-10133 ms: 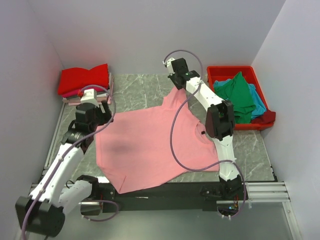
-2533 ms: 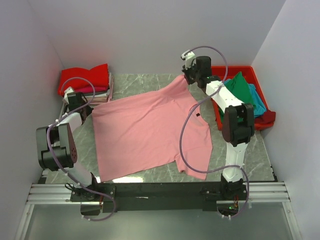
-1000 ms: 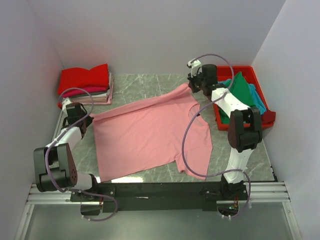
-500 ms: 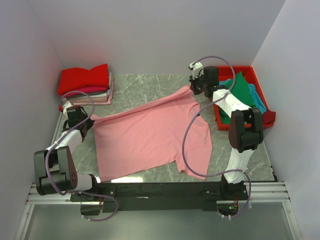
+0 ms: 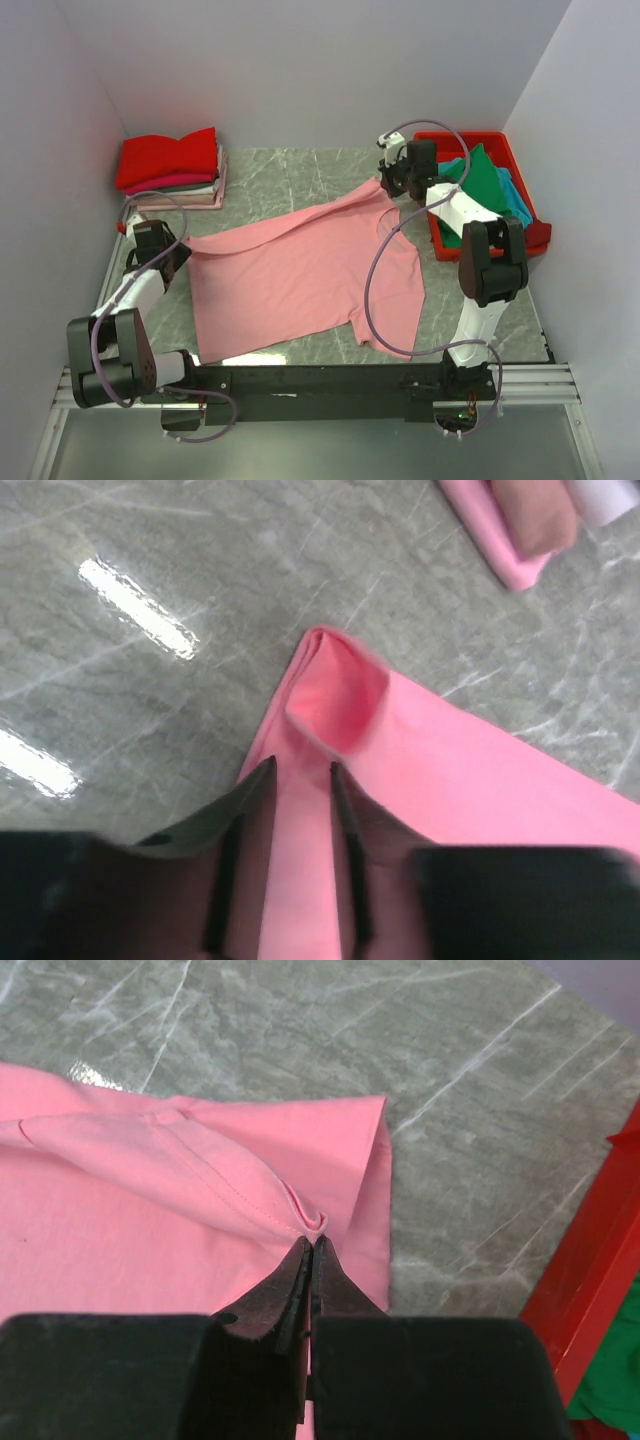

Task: Fold and stack the t-shirts
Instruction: Fold the tshirt

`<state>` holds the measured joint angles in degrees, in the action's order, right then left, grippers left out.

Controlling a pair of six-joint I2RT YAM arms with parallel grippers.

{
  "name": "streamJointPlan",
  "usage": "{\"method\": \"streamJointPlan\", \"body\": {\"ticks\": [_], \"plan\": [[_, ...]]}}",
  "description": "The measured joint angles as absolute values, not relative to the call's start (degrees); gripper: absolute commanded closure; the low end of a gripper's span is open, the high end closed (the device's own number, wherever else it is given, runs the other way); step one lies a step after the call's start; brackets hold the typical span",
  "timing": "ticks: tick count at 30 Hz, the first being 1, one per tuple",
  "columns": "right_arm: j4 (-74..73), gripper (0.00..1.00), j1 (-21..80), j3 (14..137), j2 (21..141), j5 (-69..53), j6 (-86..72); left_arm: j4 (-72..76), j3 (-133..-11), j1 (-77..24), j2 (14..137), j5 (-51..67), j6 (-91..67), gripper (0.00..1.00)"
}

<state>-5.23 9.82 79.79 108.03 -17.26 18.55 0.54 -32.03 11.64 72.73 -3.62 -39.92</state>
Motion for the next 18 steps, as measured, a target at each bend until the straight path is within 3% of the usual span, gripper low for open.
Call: {"method": "streamJointPlan", "body": {"ticks": [2,4,18], "plan": [[-5.3,1.0,9.8,79.2,107.9,-17.3,18.9,-0.7,-32.0,11.7,70.5,-3.5,-41.1,0.44],[-5.4,1.0,9.7,78.8,107.9,-17.3,19.2,-2.2,-32.0,11.7,67.2,-3.5,-41.8,0.37],[-5.6,1.0,9.3,75.9,106.2,-17.6,20.2,-12.6,-42.8,11.7,50.5,-3.2,-39.2,0.32]]}}
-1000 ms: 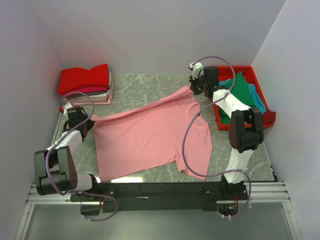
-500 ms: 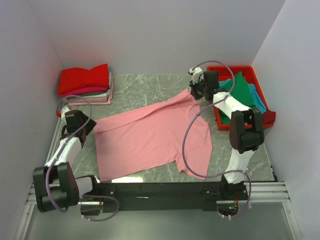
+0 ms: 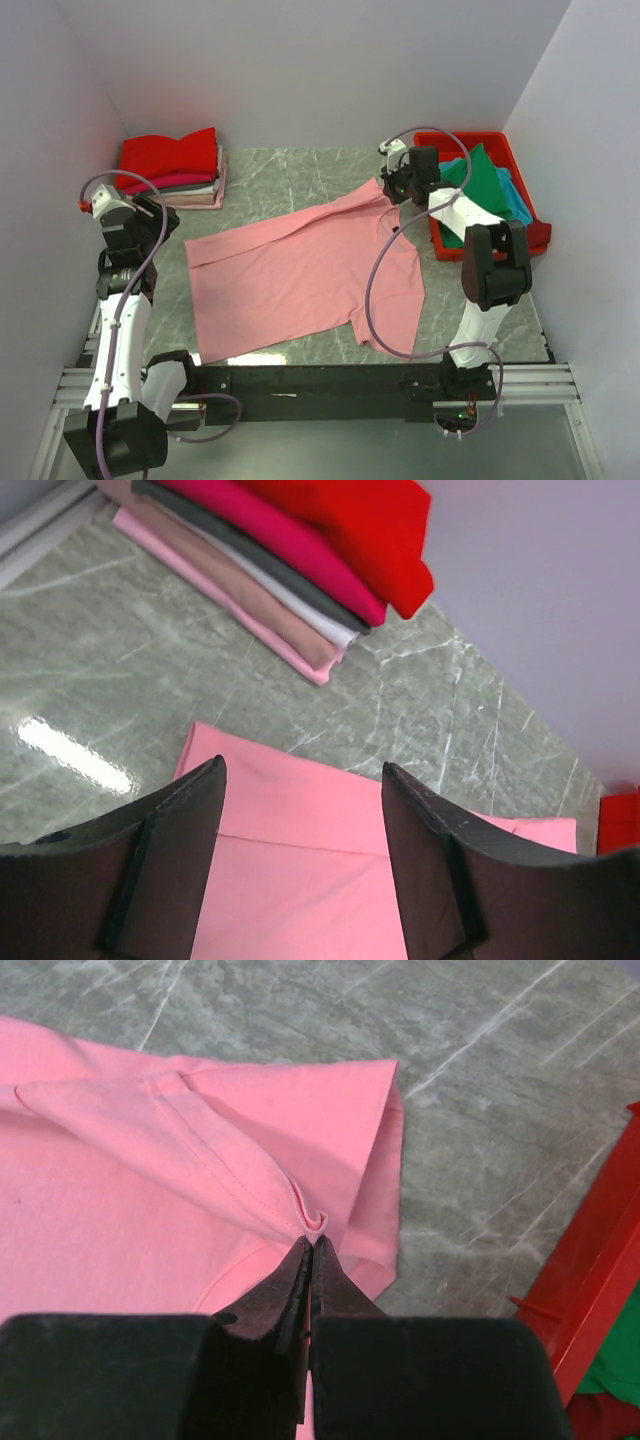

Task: Fold and stack the t-shirts
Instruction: Fold the tshirt

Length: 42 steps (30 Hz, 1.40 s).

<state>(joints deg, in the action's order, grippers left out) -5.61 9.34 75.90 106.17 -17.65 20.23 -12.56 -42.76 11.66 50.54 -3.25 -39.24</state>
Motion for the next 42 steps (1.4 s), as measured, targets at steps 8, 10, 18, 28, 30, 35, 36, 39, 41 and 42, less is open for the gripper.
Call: {"method": "streamJointPlan", "body": {"ticks": [8,10,18,28,30,35,36,39,41,42], "plan": [[-6.1,1.0,9.3,74.5,104.5,-18.7,21.4,-17.4,-44.8,11.7,47.2,-0.6,-33.0,0.32],[-6.3,1.0,9.3,74.4,104.3,-19.2,21.9,-18.6,-44.8,11.7,46.5,0.2,-31.9,0.32],[-8.4,1.0,9.3,72.5,103.9,-20.5,23.4,-21.4,-44.8,11.7,44.0,2.3,-27.9,0.32],[-9.5,1.0,9.3,70.8,102.5,-20.7,25.3,-22.0,-42.6,11.7,42.5,3.9,-25.2,0.32],[-10.1,1.0,9.3,70.1,101.8,-20.9,26.5,-22.0,-41.9,11.7,42.3,4.2,-25.0,0.32],[-12.3,0.77,9.3,67.3,99.8,-21.1,30.5,-22.0,-40.7,11.7,42.0,4.9,-24.7,0.32],[-12.8,0.62,9.3,67.1,99.7,-21.1,31.3,-22.0,-40.7,11.7,42.0,5.0,-24.7,0.32],[-14.5,0.41,9.3,66.6,99.5,-20.9,33.5,-21.9,-40.7,11.7,41.9,5.5,-24.6,0.32],[-16.1,0.33,9.2,66.4,99.0,-20.8,34.6,-21.7,-40.5,11.7,41.7,5.9,-24.6,0.32],[-17.0,0.32,9.1,66.5,98.7,-20.9,35.2,-21.8,-40.5,11.7,41.6,6.2,-24.6,0.32]]}}
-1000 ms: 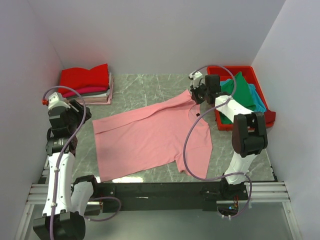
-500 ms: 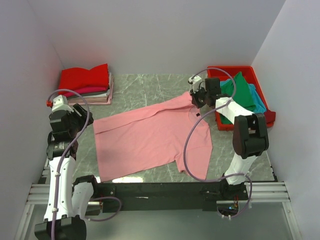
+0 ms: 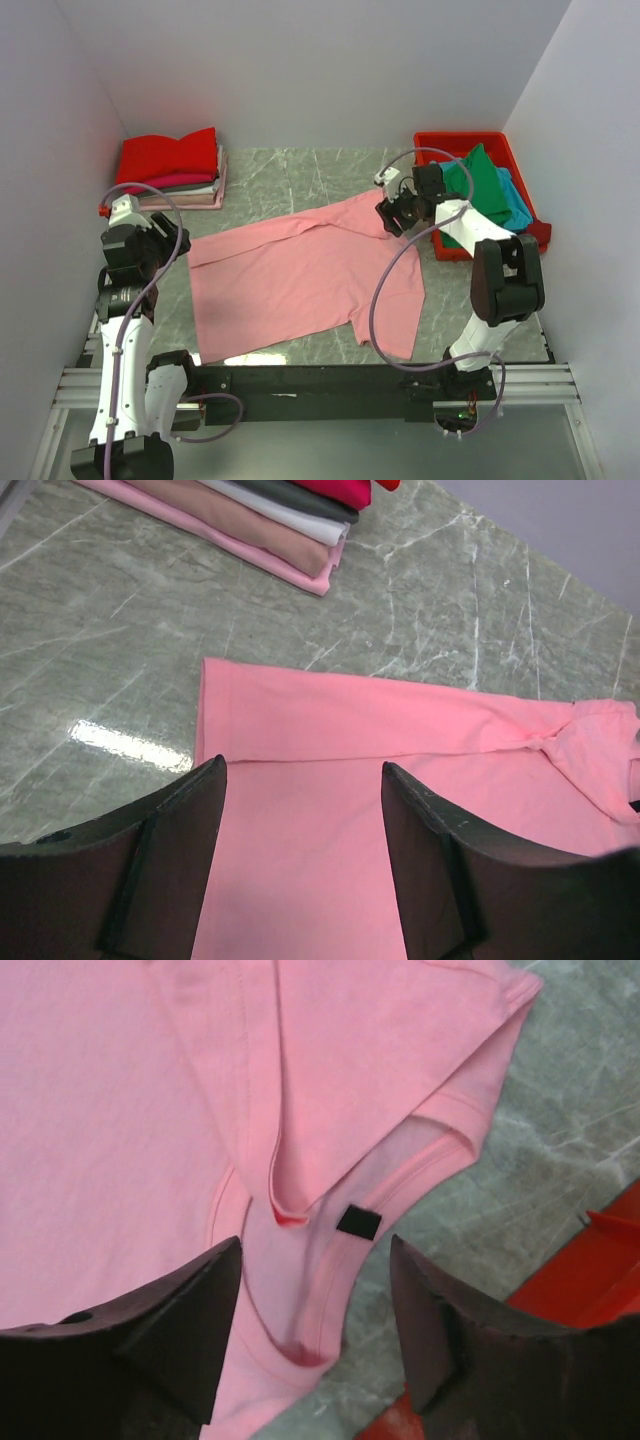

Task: Fold and stack the t-shirts
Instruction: Fold the tshirt

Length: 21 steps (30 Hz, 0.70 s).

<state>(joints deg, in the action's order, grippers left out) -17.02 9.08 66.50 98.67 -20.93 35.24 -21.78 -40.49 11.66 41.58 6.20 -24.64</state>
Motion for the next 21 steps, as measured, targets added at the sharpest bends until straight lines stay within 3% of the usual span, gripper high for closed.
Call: {"method": "streamJointPlan", "body": {"ticks": [4,12,21], "plan": [[-24.3,0.29,8.8,73.3,99.5,-23.7,36.6,-21.7,-40.5,11.7,41.0,6.5,-24.6,0.32],[-42.6,0.3,10.2,113.7,124.2,-34.1,36.9,-21.6,-40.3,11.7,40.0,7.4,-24.6,0.32],[-50.4,0.34,15.8,118.9,136.8,-30.6,32.0,-21.3,-40.1,11.7,40.0,8.2,-24.6,0.31]]}}
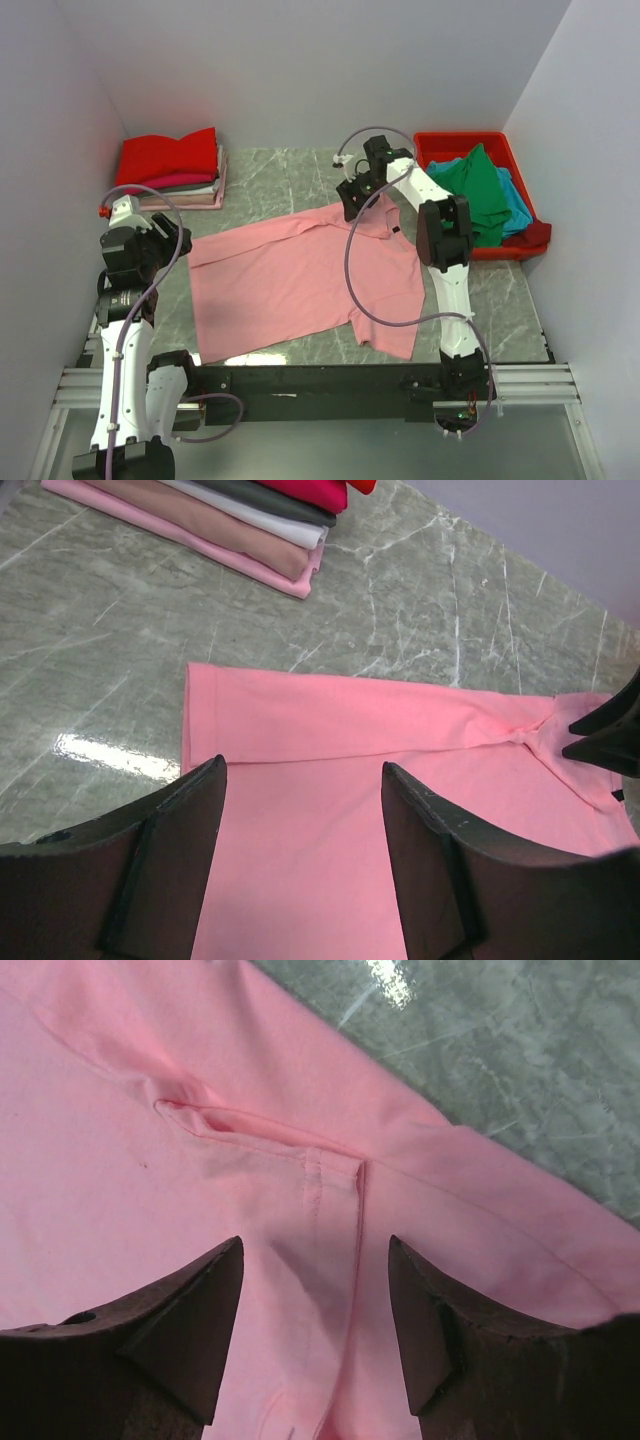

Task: Fold and stack the t-shirts
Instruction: Fold the tshirt

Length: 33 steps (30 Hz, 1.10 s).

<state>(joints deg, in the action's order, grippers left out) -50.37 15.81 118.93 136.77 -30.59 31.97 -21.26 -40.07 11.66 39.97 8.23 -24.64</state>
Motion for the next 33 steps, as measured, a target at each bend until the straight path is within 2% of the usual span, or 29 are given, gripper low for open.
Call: {"method": "streamJointPlan", "body": {"ticks": [9,33], "plan": [[-50.8,0.39,16.0,119.2,137.0,-27.2,29.4,-20.9,-39.8,11.7,40.0,8.9,-24.6,0.32],[-50.0,0.56,16.7,114.7,135.8,-28.1,29.5,-20.9,-39.7,11.7,40.0,9.2,-24.6,0.32]]}}
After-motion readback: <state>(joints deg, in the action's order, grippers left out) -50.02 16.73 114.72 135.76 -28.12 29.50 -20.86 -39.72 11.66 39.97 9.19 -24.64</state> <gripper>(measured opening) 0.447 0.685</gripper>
